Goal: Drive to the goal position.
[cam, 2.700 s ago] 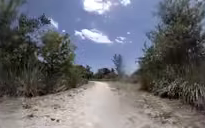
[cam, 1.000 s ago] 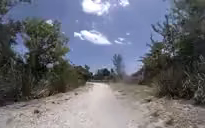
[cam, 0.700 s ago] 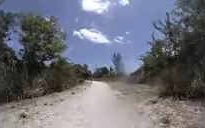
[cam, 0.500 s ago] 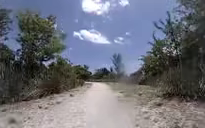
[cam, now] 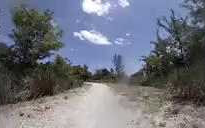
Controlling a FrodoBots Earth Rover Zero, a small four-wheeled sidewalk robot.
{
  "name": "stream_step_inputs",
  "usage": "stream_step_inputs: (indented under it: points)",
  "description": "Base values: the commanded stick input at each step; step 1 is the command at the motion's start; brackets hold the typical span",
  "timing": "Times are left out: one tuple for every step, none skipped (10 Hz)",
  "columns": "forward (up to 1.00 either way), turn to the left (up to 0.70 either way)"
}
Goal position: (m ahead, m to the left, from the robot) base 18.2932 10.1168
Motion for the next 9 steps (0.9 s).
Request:
stream_step_inputs:
  points:
    - [0.85,0.00]
    - [0.85,0.00]
    - [0.85,0.00]
    - [0.85,0.00]
    - [0.85,0.01]
    - [0.85,0.17]
    - [0.85,0.32]
    - [0.85,0.00]
    - [0.85,0.00]
